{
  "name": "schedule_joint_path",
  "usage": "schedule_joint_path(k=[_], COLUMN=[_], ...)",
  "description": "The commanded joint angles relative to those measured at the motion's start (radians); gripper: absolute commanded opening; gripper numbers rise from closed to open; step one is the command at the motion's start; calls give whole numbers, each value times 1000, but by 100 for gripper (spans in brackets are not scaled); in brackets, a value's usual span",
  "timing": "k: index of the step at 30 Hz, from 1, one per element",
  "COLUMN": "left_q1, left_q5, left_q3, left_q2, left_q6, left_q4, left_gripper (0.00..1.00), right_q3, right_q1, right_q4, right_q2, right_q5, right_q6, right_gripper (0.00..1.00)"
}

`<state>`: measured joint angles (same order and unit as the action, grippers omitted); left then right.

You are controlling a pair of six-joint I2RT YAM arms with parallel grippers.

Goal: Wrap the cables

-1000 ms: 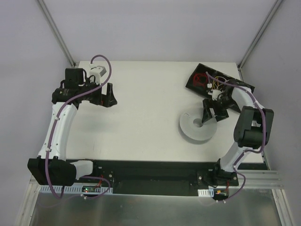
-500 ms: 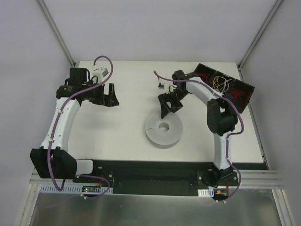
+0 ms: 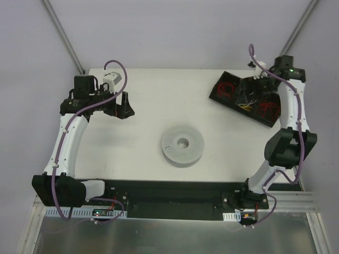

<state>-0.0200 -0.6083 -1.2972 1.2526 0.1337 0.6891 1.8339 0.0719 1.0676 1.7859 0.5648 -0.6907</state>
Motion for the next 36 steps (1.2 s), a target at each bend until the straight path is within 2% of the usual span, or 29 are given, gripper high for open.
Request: schedule_joint_path(k=[1, 4, 7, 13, 18, 26, 30, 36], left_q1=[-9, -14, -15, -20, -20, -20, -20, -20], left_q5=[-126, -127, -128, -153, -117, -117, -114, -79], left_q3=[-20, -34, -45, -42, -51, -11, -8, -7], left_q2=[-45, -42, -24, 14, 56, 70, 71, 77], left_q6=[124, 136, 123, 69, 4, -20, -20, -14], left_q4=[-37, -37, -37, -57, -66, -68, -69, -69], left_gripper=[99, 99, 99, 99, 99, 99, 99, 99], right_q3=[50, 135, 253, 315, 340, 349, 367, 398], right_q1=[158, 274, 338, 348, 345, 322, 315, 304], right_q4=[227, 261, 249, 158, 100, 25, -29, -75], right_q2=[-17, 41, 101, 190, 271, 332, 357, 405], right_q5=[-80, -138, -219, -359, -447, -549, -624, -645], right_q6=[-285, -337, -308, -178, -83, -89, -66, -76], right_gripper=[91, 89, 84, 65, 52, 45, 36, 36])
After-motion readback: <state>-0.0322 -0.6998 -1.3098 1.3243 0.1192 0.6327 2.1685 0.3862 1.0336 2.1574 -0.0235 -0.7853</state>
